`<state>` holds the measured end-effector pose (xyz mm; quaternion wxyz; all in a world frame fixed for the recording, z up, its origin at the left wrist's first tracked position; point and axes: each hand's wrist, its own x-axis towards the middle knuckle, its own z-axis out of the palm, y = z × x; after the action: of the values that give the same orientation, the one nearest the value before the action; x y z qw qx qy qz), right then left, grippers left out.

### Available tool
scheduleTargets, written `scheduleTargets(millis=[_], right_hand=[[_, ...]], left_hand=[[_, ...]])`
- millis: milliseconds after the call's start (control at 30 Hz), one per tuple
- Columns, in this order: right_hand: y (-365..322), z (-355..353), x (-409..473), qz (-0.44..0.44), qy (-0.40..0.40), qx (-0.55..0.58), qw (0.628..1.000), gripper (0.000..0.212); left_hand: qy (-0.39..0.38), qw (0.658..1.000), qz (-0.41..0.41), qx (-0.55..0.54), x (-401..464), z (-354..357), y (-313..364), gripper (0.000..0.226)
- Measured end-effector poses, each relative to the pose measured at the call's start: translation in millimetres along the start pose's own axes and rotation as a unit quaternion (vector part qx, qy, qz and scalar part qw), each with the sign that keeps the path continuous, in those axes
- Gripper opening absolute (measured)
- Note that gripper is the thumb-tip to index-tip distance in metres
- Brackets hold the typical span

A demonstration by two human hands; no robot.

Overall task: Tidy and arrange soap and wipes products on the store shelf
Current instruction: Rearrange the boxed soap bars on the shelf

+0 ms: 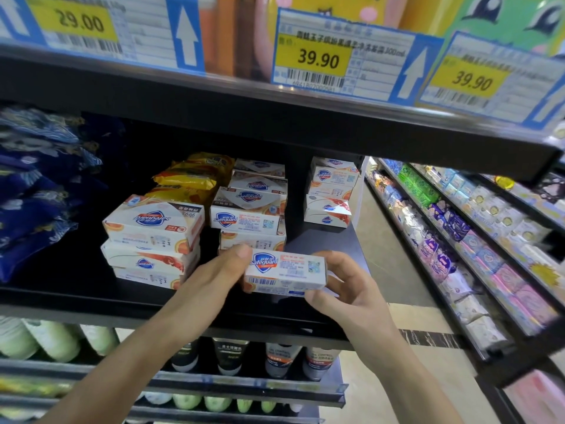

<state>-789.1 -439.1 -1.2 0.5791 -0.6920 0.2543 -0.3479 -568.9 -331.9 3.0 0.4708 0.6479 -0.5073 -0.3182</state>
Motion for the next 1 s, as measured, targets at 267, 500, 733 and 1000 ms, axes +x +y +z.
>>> scheduleTargets(millis=[267, 500, 733, 1000], right_hand=[[-1.5, 3.3, 0.5, -0.019, -0.003, -0.002, 1.000, 0.032], [-0.7, 3.3, 0.2, -0.013, -0.002, 0.006, 1.000, 0.038], [-3.6, -1.9, 0.7, -0.010, -0.025, 0.021, 0.999, 0.057], [-4.4, 2.6, -1.1, 0.005, -0.017, 0.008, 1.000, 0.064]], left_hand=[[-0.053, 0.997, -0.001, -0.054, -1.6, -1.5, 17.1, 0.050], [-0.055, 0.997, -0.014, -0.061, 2.0, -4.9, 10.5, 0.038], [-0.033, 0.997, 0.001, -0.076, 2.6, -9.5, 7.6, 0.043], [-0.037, 0.999, 0.018, -0.008, 4.0, -9.2, -0.2, 0.066]])
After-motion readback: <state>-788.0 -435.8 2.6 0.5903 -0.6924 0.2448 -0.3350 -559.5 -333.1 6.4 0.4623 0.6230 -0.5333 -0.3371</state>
